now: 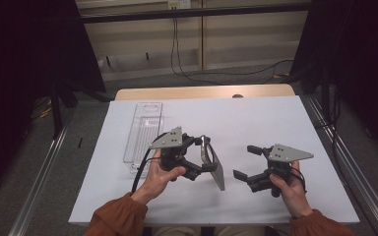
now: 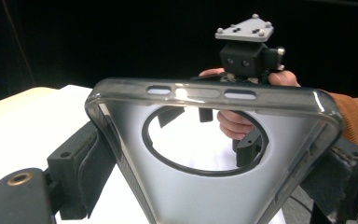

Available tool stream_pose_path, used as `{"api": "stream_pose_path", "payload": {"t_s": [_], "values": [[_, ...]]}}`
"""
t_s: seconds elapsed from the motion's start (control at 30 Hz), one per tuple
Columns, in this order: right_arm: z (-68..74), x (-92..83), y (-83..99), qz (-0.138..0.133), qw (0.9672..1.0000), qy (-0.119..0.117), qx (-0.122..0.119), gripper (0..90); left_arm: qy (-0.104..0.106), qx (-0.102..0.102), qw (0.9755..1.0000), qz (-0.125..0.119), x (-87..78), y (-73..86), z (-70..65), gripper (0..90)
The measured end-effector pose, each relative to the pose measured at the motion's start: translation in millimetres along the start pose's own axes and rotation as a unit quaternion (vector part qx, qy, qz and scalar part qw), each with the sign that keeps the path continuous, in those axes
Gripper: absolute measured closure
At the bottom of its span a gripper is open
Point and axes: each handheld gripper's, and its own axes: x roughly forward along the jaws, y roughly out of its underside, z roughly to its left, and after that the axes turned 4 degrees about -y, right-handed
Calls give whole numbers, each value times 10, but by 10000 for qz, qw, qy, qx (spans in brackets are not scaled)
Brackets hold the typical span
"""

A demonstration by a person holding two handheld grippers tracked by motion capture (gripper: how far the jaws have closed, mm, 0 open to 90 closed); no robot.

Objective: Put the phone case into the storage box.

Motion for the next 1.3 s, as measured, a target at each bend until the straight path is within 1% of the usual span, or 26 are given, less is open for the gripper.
{"api": "stream_pose_path", "payload": {"t_s": [0.03, 0.13, 0.17, 0.27, 0.3, 0.37, 0.4, 0.43, 0.53, 0.6, 0.67, 0.73, 0.77, 0.8, 0.83, 0.9, 0.93, 0.97, 1.0, 1.03, 1.1, 1.13, 1.17, 1.23, 1.27, 1.3], "values": [[14, -17, 10, -39, 9998, 197, -9, 7, -35, -25, 10000, -46, -5, 2, 1, 129], [19, -37, 22, -97, 9994, 335, 10, 8, -175, -55, 9998, -80, -29, 8, 8, 129], [16, -62, 34, -100, 9984, 555, 13, 18, -243, -60, 9997, -30, -48, 10, 13, 129], [8, -94, 51, -157, 9975, 678, 89, 22, -281, -98, 9996, -30, -63, 7, 10, 128], [7, -130, 71, -199, 9959, 879, 89, 22, -345, -99, 9994, -23, -75, 4, 5, 128], [8, -149, 81, -233, 9956, 894, 124, 22, -426, -87, 9990, -47, -96, -11, 5, 128], [8, -193, 98, -270, 9939, 1060, 111, 22, -462, -128, 9988, -99, -117, -21, 5, 128], [12, -217, 104, -249, 9940, 1054, 120, 22, -548, -128, 9984, -88, -137, -27, 4, 128], [16, -262, 117, -196, 9933, 1132, 109, 22, -548, -147, 9983, -114, -162, -34, 5, 128], [18, -314, 137, -226, 9925, 1189, 153, 21, -688, -124, 9975, -134, -204, -42, 1, 128], [34, -393, 173, -245, 9909, 1313, 160, 14, -721, -179, 9971, -169, -235, -41, 1, 128], [41, -414, 185, -333, 9908, 1294, 215, 7, -826, -175, 9963, -181, -269, -40, 24, 128], [46, -442, 202, -384, 9898, 1357, 224, 8, -839, -234, 9959, -262, -270, -35, 28, 128], [53, -457, 212, -381, 9887, 1428, 238, 9, -801, -210, 9963, -234, -287, -35, 48, 128], [62, -488, 230, -377, 9881, 1466, 257, 9, -948, -212, 9951, -181, -316, -42, 55, 128], [74, -524, 246, -375, 9870, 1545, 243, 6, -924, -224, 9952, -222, -325, -43, 65, 128], [74, -524, 246, -375, 9870, 1545, 243, 6, -1001, -218, 9945, -231, -334, -48, 64, 128], [89, -554, 278, -330, 9850, 1676, 235, 4, -1084, -252, 9935, -258, -348, -53, 59, 128], [89, -554, 278, -330, 9850, 1676, 235, 4, -1111, -248, 9932, -237, -363, -59, 62, 128], [91, -586, 308, -277, 9829, 1810, 214, 0, -1182, -230, 9924, -237, -381, -62, 65, 128], [87, -609, 322, -304, 9820, 1845, 284, 0, -1166, -246, 9925, -264, -416, -73, 79, 128], [84, -636, 334, -319, 9807, 1902, 330, 0, -1262, -260, 9912, -310, -427, -75, 77, 128], [86, -682, 345, -312, 9793, 1975, 312, 0, -1275, -292, 9909, -321, -459, -86, 97, 128], [84, -703, 351, -293, 9787, 2008, 294, 0, -1337, -279, 9901, -316, -474, -89, 105, 128], [86, -725, 358, -268, 9785, 2021, 322, 0, -1354, -275, 9896, -393, -482, -86, 111, 128], [72, -769, 384, -289, 9776, 2038, 436, 1, -1398, -255, 9893, -339, -514, -97, 126, 128]]}}
